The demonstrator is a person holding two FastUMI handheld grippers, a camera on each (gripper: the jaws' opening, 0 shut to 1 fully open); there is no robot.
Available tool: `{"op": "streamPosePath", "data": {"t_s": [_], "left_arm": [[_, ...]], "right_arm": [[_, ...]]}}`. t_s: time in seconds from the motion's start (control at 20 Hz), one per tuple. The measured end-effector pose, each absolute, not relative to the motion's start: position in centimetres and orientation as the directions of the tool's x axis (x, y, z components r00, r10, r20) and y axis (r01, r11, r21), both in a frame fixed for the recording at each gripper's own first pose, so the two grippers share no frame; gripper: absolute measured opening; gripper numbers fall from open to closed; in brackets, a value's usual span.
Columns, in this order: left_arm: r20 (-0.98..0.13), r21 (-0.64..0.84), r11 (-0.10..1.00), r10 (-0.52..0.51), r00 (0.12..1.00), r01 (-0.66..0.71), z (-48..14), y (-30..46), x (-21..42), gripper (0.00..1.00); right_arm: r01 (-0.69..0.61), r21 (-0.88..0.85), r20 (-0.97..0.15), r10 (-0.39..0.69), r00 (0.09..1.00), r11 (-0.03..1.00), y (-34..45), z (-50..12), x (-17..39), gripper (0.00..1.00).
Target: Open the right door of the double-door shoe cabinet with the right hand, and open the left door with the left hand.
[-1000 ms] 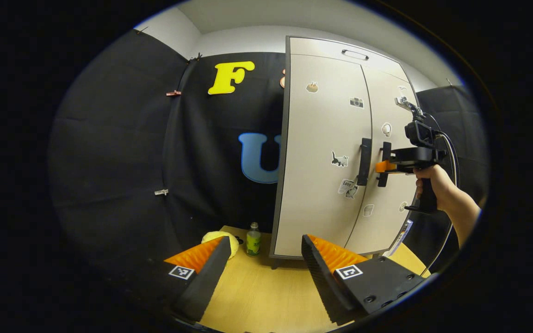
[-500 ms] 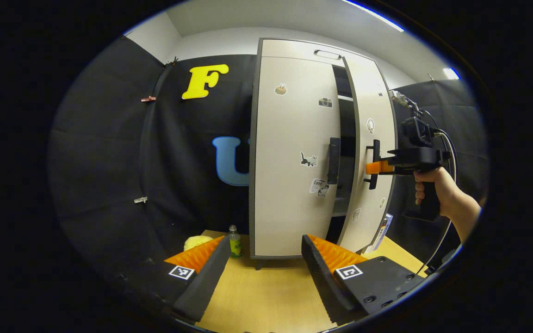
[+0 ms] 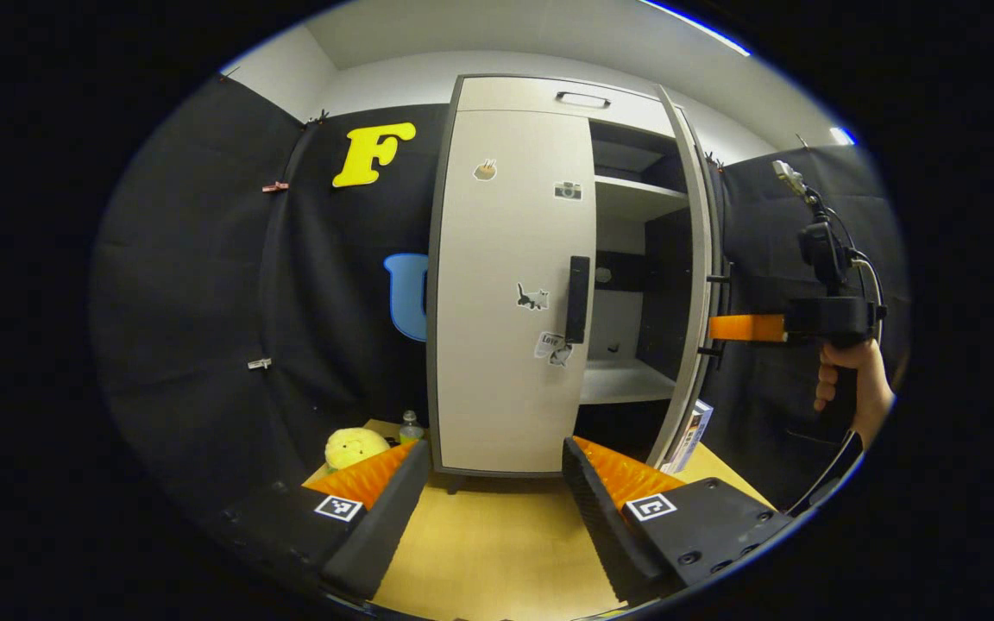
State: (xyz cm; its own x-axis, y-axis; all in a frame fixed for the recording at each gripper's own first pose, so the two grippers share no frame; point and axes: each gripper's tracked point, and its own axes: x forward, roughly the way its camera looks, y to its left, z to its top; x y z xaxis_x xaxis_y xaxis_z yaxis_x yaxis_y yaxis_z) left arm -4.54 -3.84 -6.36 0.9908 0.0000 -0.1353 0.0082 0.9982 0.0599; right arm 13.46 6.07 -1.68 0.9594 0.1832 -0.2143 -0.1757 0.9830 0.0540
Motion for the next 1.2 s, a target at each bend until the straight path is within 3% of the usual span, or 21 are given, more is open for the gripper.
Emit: {"op": "streamPosePath", "data": {"t_s": [0.3, 0.5, 0.55, 0.7, 0.9, 1.2], "left_arm": [[-0.145, -0.018, 0.998, 0.053, 0.988, -0.056, -8.1, -8.2, -7.4, 0.95], [-0.161, -0.014, 0.997, 0.076, 0.984, -0.079, -8.7, -9.1, -8.6, 0.95], [-0.159, -0.007, 0.997, 0.074, 0.985, -0.076, -8.6, -9.2, -8.4, 0.95], [-0.160, 0.022, 0.997, 0.070, 0.985, -0.067, -8.3, -8.6, -7.7, 0.95], [-0.154, 0.042, 0.997, 0.063, 0.986, -0.057, -7.5, -8.1, -6.2, 0.95], [-0.130, 0.038, 0.999, 0.019, 0.991, -0.014, -6.0, -8.4, -2.9, 0.95]], "right_arm": [[-0.177, -0.004, -0.243, 0.171, 0.955, 0.984, 2.9, -1.4, 13.0, 0.10], [-0.092, -0.018, -0.222, 0.086, 0.971, 0.996, -0.4, -1.1, 13.7, 0.09], [-0.057, -0.028, -0.222, 0.050, 0.974, 0.998, -1.6, -1.2, 13.9, 0.09], [-0.110, 0.130, -0.226, 0.138, 0.964, 0.985, 0.2, -0.9, 13.8, 0.06], [-0.090, 0.017, -0.165, 0.092, 0.982, 0.996, -0.7, -0.1, 14.1, 0.08], [-0.060, 0.059, -0.181, 0.069, 0.981, 0.996, -0.9, -0.5, 13.9, 0.05]]}}
